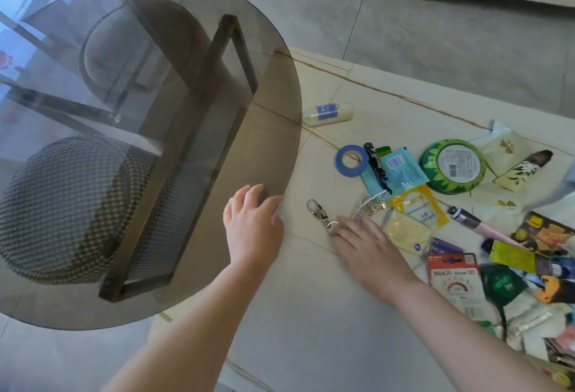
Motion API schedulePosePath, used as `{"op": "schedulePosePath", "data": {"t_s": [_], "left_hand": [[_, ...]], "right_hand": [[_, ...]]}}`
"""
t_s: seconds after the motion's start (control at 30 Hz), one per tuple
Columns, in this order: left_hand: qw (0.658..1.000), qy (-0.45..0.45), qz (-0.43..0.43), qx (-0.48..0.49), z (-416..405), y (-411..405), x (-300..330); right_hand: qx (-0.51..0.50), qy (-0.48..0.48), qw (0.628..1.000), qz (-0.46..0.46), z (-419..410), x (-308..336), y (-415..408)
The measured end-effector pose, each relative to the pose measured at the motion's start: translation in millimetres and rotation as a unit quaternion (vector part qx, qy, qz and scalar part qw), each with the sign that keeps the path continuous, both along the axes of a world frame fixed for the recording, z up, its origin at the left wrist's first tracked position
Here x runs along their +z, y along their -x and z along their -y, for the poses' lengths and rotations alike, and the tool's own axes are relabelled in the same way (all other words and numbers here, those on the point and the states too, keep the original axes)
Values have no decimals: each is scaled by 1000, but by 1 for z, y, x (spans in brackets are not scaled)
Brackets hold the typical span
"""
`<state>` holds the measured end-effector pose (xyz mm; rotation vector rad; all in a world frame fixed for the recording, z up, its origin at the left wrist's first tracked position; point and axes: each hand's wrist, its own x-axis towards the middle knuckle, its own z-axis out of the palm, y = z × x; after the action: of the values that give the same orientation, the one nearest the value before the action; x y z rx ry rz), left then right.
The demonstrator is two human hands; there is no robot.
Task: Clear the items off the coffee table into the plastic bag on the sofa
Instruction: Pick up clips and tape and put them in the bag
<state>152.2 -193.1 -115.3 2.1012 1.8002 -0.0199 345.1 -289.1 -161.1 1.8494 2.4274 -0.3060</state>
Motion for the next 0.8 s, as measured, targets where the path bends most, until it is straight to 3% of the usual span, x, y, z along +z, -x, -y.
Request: {"op": "schedulePosePath", "data": {"t_s": [0.07,0.17,0.27,0.4,0.6,0.7,0.8], "left_hand": [[997,-16,59,-39,18,-17,-2],[988,54,96,-111,33,-46,-7],[982,108,46,-146,27,-65,-19],[984,100,-11,-149,18,-72,-36],[978,108,-76,-163,5,-78,-46],[980,130,-73,-129,-1,-84,-42],[985,134,-40,-97,-14,-92,-33]], "right_hand": [[-15,-48,999,-12,3,9,-11],[-67,-35,997,19,-2,20,-33],[-79,10,996,51,-21,27,-52],[-97,77,991,54,-37,22,-62],[-134,39,989,41,-40,14,-63],[-200,60,977,-50,-43,17,-64],[-328,95,911,-231,-53,29,-67]]}}
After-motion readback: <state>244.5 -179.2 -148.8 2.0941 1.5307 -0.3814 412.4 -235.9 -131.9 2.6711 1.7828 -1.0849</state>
